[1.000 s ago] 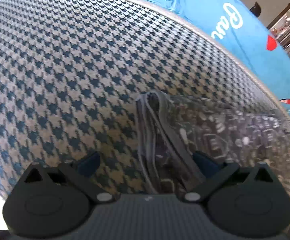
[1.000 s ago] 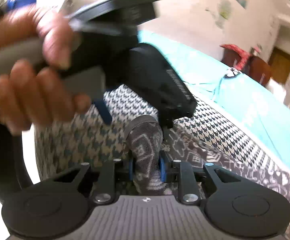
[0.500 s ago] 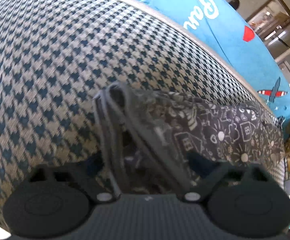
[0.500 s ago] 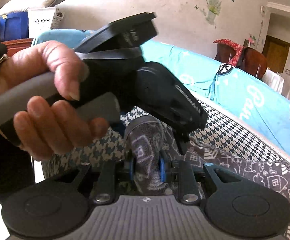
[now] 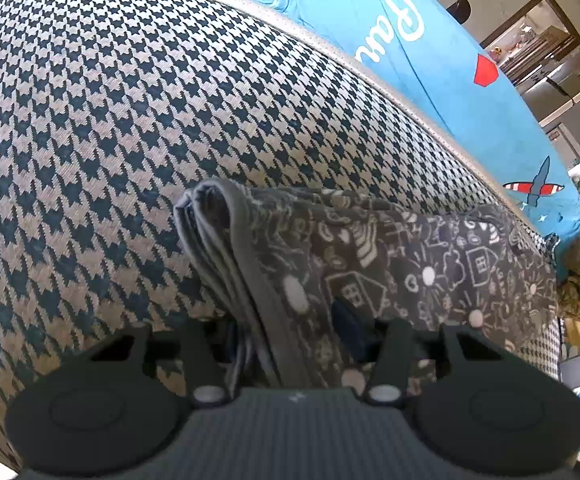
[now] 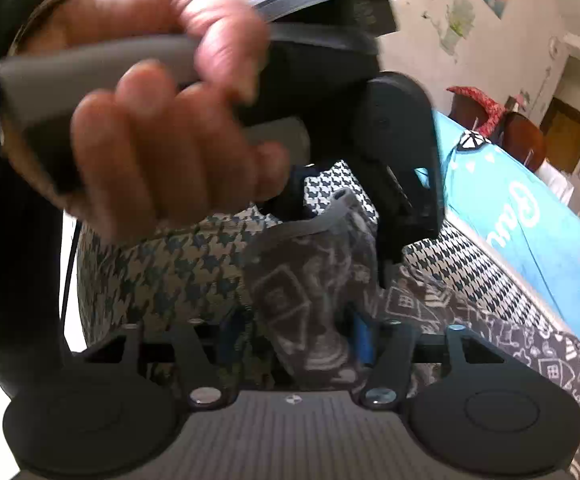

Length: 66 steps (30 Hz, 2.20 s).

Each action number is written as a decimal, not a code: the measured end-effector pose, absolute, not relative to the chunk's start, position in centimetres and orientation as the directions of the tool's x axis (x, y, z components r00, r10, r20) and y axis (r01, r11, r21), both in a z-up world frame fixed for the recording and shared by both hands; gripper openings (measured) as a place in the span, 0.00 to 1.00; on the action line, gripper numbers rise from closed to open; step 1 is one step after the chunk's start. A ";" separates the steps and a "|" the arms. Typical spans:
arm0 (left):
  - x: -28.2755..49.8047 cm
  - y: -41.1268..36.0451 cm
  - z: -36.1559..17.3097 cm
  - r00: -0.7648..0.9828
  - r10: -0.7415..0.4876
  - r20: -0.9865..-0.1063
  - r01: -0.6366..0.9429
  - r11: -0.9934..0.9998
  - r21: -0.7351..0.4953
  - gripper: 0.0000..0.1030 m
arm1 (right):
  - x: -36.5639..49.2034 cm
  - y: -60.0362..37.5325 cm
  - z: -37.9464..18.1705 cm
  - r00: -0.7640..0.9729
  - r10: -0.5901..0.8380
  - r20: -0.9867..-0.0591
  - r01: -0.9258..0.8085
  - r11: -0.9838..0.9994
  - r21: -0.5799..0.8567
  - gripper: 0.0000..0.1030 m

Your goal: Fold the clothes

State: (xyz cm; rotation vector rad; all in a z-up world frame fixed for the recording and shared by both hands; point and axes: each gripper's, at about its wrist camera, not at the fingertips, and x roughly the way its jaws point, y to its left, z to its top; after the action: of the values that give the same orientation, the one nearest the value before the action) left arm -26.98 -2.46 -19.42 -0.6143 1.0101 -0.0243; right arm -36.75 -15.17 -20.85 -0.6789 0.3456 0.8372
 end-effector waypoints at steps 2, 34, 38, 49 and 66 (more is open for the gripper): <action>-27.2 -2.2 -19.2 0.547 -0.297 -0.783 -0.260 0.828 -0.496 0.45 | -36.7 -14.6 -21.4 0.652 0.549 -0.524 -0.758 0.473 -0.449 0.62; -25.6 -7.7 -13.2 0.695 -0.203 -0.690 -0.171 0.885 -0.434 0.25 | -34.2 -21.6 -16.8 0.748 0.597 -0.288 -0.645 0.555 -0.525 0.22; -25.1 -9.6 -10.4 0.738 -0.204 -0.643 -0.137 0.888 -0.438 0.25 | -33.5 -23.9 -14.5 0.792 0.574 -0.207 -0.587 0.623 -0.517 0.22; -18.7 -22.1 -4.6 0.727 -0.281 -0.626 0.039 0.928 -0.371 0.26 | -29.2 -32.2 -10.2 0.920 0.377 -0.105 -0.386 0.831 -0.400 0.22; -8.3 -37.8 -11.1 0.528 -0.412 -0.743 0.248 0.911 -0.330 0.48 | -28.1 -41.8 -13.5 0.942 0.078 -0.326 -0.112 0.990 -0.087 0.22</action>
State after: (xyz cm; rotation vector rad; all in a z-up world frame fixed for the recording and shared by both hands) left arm -8.34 -37.84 -11.09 -0.1922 0.9360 -0.3970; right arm -28.08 -41.77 -13.50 -0.1054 0.3283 0.0967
